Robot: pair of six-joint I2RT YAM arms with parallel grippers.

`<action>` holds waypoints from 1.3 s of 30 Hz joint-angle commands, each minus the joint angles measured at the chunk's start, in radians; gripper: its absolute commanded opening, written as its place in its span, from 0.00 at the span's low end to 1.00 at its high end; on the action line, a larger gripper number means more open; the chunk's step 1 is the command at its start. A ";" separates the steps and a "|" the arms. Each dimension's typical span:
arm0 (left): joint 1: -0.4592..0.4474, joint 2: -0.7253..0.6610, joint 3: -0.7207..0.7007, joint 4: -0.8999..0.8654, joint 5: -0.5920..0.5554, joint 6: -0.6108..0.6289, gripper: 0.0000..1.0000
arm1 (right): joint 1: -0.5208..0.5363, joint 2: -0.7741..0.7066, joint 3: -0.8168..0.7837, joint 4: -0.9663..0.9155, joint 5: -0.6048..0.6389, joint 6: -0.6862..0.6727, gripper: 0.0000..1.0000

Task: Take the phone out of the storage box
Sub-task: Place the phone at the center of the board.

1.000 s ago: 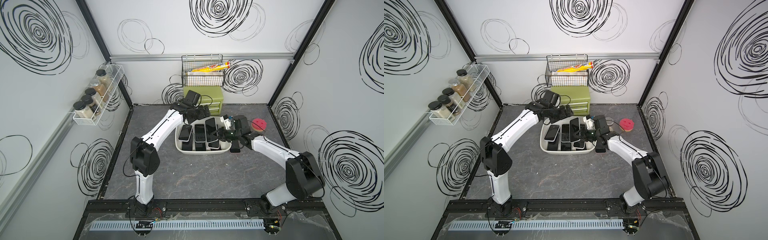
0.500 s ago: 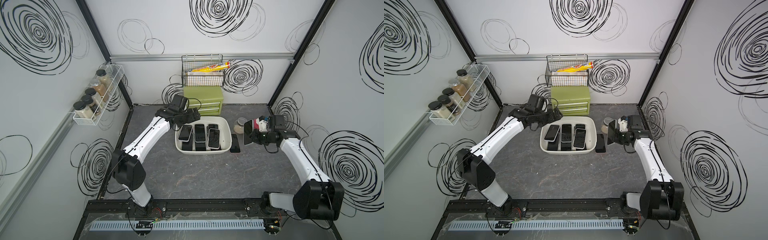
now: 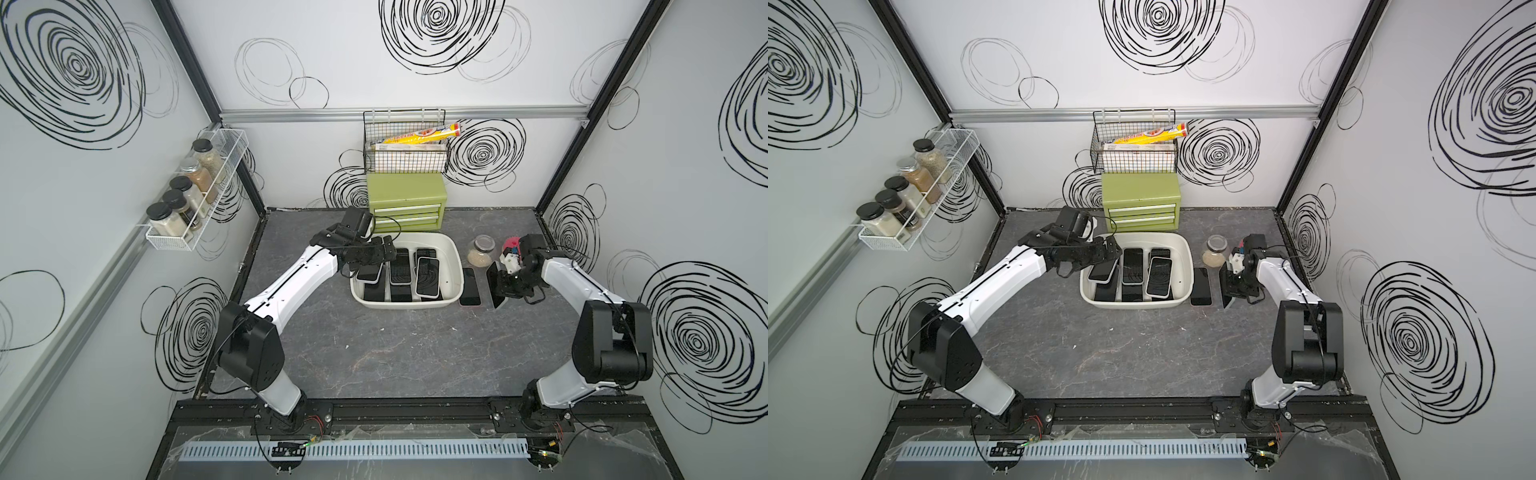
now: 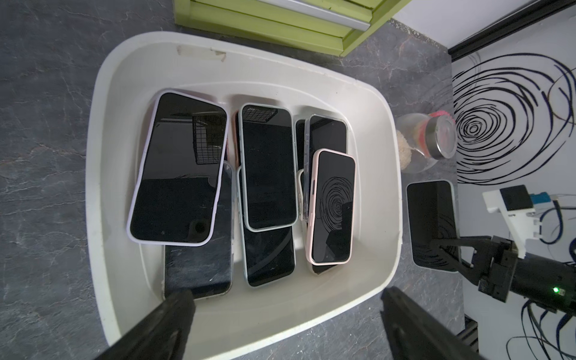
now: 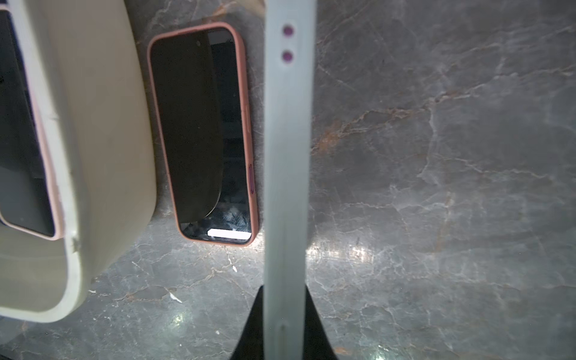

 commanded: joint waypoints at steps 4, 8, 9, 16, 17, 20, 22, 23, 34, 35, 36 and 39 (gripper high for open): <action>0.021 -0.030 -0.041 0.057 0.026 0.034 0.99 | -0.005 0.014 -0.011 0.094 0.002 -0.024 0.00; 0.025 -0.028 -0.055 0.065 0.029 0.036 0.99 | -0.006 0.051 -0.020 0.148 -0.051 -0.021 0.00; 0.026 -0.027 -0.056 0.067 0.029 0.037 0.99 | -0.006 0.062 -0.024 0.163 -0.053 -0.018 0.00; 0.033 -0.028 -0.063 0.065 0.027 0.045 0.99 | -0.005 0.123 -0.034 0.233 -0.115 -0.020 0.00; 0.035 -0.027 -0.062 0.062 0.025 0.045 0.99 | -0.005 0.133 -0.029 0.232 -0.125 -0.022 0.00; 0.038 -0.030 -0.070 0.064 0.022 0.047 0.99 | -0.005 0.150 -0.036 0.239 -0.177 -0.024 0.00; 0.038 -0.027 -0.076 0.064 0.023 0.049 0.99 | -0.006 0.156 -0.056 0.247 -0.184 -0.025 0.00; 0.038 -0.027 -0.078 0.063 0.023 0.050 0.99 | -0.006 0.158 -0.067 0.250 -0.177 -0.027 0.00; 0.038 -0.025 -0.081 0.057 0.022 0.057 0.99 | -0.078 0.166 -0.067 0.215 -0.014 -0.016 0.39; 0.038 -0.026 -0.082 0.056 0.021 0.058 0.99 | -0.078 0.170 -0.064 0.214 -0.009 -0.020 0.41; 0.038 -0.025 -0.081 0.055 0.020 0.059 0.99 | -0.080 0.173 -0.062 0.213 0.005 -0.019 0.45; 0.037 -0.024 -0.080 0.053 0.020 0.059 0.99 | -0.086 0.180 -0.059 0.222 0.006 -0.017 0.51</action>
